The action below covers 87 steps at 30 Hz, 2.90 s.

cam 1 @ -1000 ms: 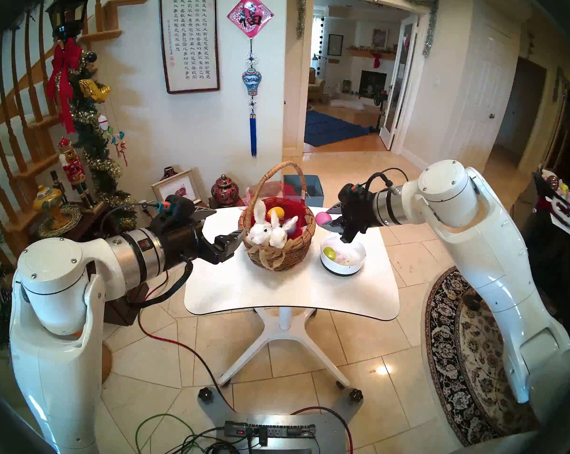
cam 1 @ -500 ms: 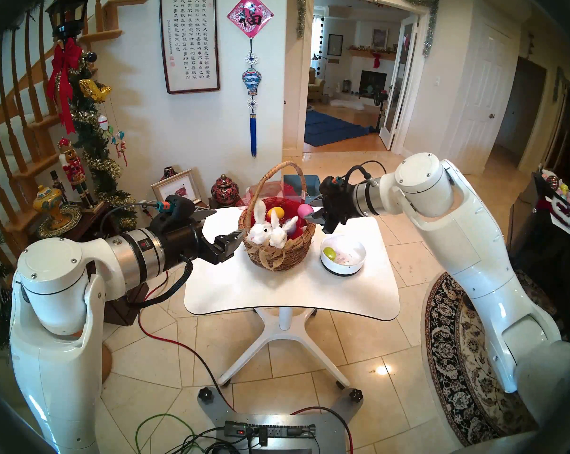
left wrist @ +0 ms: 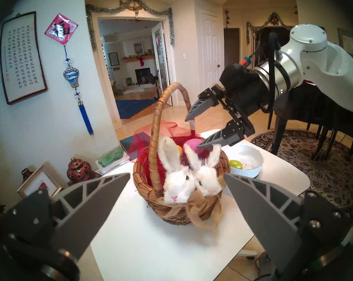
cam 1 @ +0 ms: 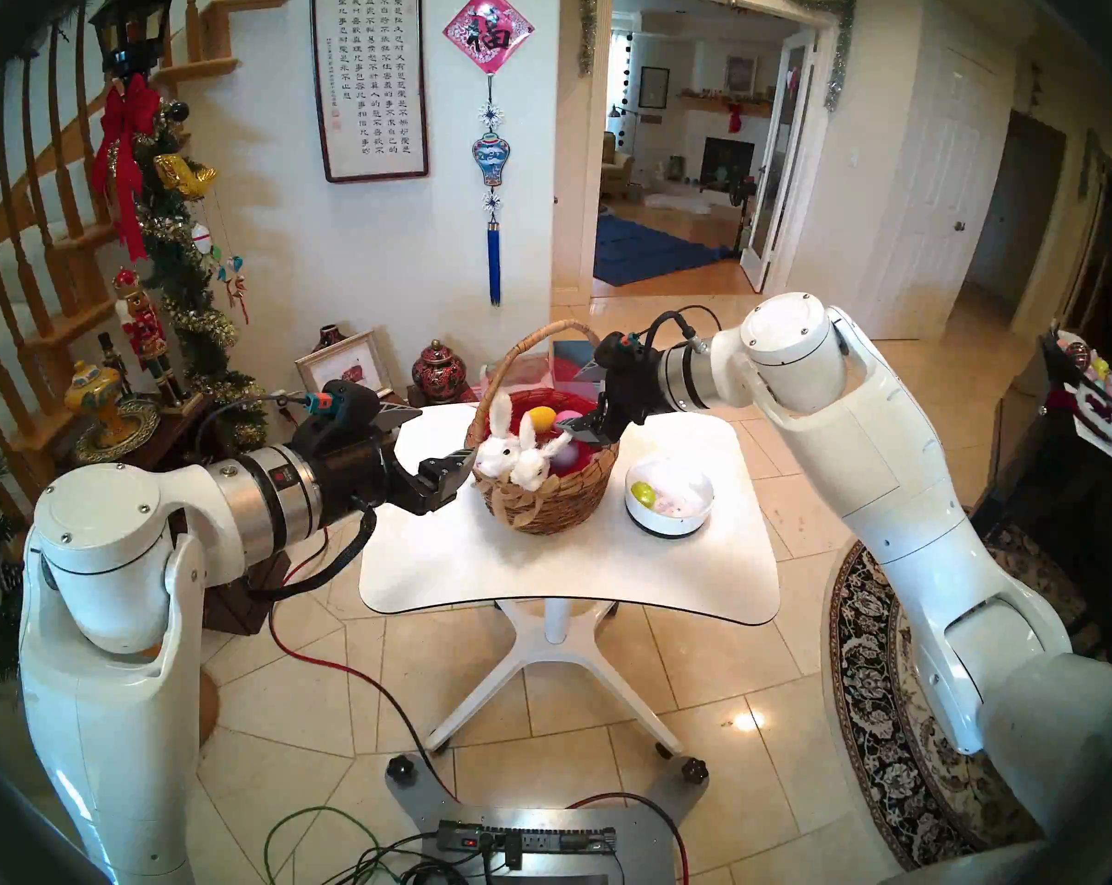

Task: Put easter egg into basket

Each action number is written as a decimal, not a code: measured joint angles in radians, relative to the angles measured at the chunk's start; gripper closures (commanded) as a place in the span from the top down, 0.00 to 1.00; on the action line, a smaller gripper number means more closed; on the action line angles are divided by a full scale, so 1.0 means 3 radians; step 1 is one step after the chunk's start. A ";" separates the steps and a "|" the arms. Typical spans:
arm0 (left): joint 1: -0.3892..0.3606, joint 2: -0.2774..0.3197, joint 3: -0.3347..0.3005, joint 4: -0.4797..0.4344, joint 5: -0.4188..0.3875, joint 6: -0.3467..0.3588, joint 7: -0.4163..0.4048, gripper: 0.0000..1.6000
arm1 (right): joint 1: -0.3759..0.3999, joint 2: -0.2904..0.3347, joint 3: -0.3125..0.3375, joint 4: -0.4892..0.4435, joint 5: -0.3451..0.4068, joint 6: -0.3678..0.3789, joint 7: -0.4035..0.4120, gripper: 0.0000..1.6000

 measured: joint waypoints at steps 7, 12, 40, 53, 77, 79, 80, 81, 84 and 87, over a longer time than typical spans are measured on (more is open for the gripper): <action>-0.0002 -0.0005 -0.0001 0.0000 0.0008 0.0001 -0.0006 1.00 | 0.0008 -0.0021 0.0013 -0.0012 0.0028 -0.0047 -0.0006 1.00; -0.0004 -0.0008 -0.0002 0.0000 0.0012 0.0001 -0.0012 1.00 | 0.0005 0.0009 0.0037 -0.0069 0.0041 -0.0049 -0.0007 1.00; -0.0009 -0.0027 -0.0006 0.0000 0.0039 0.0001 -0.0037 1.00 | -0.0696 0.0594 0.0820 -0.0905 0.0378 0.0532 0.0118 1.00; -0.0012 -0.0036 -0.0007 0.0000 0.0053 0.0001 -0.0050 1.00 | -0.1084 0.0678 0.1087 -0.0882 0.0479 0.0742 0.0033 1.00; -0.0019 -0.0051 -0.0009 0.0000 0.0077 0.0004 -0.0071 1.00 | -0.1192 0.0598 0.1078 -0.0502 0.0591 0.0983 -0.0014 0.87; -0.0020 -0.0052 -0.0009 0.0000 0.0079 0.0004 -0.0073 1.00 | -0.1182 0.0575 0.1065 -0.0469 0.0616 0.1020 0.0014 0.87; -0.0020 -0.0053 -0.0009 0.0000 0.0080 0.0004 -0.0074 1.00 | -0.1179 0.0567 0.1061 -0.0457 0.0625 0.1034 0.0021 0.89; -0.0020 -0.0053 -0.0009 0.0000 0.0080 0.0004 -0.0074 1.00 | -0.1177 0.0559 0.1058 -0.0447 0.0633 0.1047 0.0027 0.88; -0.0021 -0.0056 -0.0010 0.0000 0.0084 0.0004 -0.0077 1.00 | -0.1169 0.0514 0.1066 -0.0403 0.0681 0.1109 0.0002 0.89; -0.0021 -0.0058 -0.0010 0.0000 0.0087 0.0004 -0.0080 1.00 | -0.1164 0.0462 0.1109 -0.0354 0.0759 0.1179 -0.0065 0.91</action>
